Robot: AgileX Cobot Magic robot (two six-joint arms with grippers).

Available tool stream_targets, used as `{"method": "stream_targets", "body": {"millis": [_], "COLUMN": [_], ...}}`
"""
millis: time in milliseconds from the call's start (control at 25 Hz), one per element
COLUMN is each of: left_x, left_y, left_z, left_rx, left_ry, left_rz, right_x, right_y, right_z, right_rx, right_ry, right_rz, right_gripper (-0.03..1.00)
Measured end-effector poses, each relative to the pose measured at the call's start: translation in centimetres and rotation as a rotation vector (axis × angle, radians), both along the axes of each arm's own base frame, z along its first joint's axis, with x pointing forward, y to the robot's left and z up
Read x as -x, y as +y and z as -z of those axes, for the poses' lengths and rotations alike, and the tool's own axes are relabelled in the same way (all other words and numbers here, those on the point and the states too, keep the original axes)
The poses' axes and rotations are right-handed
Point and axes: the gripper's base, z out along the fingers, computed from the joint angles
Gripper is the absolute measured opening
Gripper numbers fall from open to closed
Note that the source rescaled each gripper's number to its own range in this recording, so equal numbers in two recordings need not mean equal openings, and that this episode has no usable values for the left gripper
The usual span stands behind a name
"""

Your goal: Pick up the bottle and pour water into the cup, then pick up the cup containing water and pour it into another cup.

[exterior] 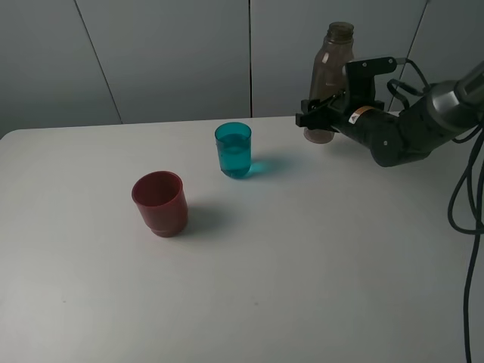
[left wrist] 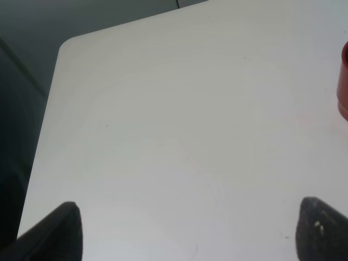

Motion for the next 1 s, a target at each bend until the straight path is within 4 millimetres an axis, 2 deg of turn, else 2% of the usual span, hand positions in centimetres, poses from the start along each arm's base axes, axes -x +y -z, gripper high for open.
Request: {"method": "stream_targets", "body": {"millis": [240,480,640,1000], "left_x": [0.0,0.0,0.0,0.0], "left_y": [0.0,0.0,0.0,0.0], "left_z": [0.0,0.0,0.0,0.0], "left_rx": [0.000,0.000,0.000,0.000], "left_ry": [0.000,0.000,0.000,0.000], "left_rz": [0.000,0.000,0.000,0.000], "right_x": [-0.1,-0.6,-0.9,-1.1], "right_y": [0.0,-1.3,-2.7,-4.3], "right_z": [1.5,1.4,1.4,1.4], "right_rx": [0.062,0.135,0.133,0.094], "right_ry": [0.007,-0.018,-0.017,-0.006], "right_rz": [-0.011,0.041,0.088,0.154], "right_gripper": [0.00,0.00,0.00,0.00]}}
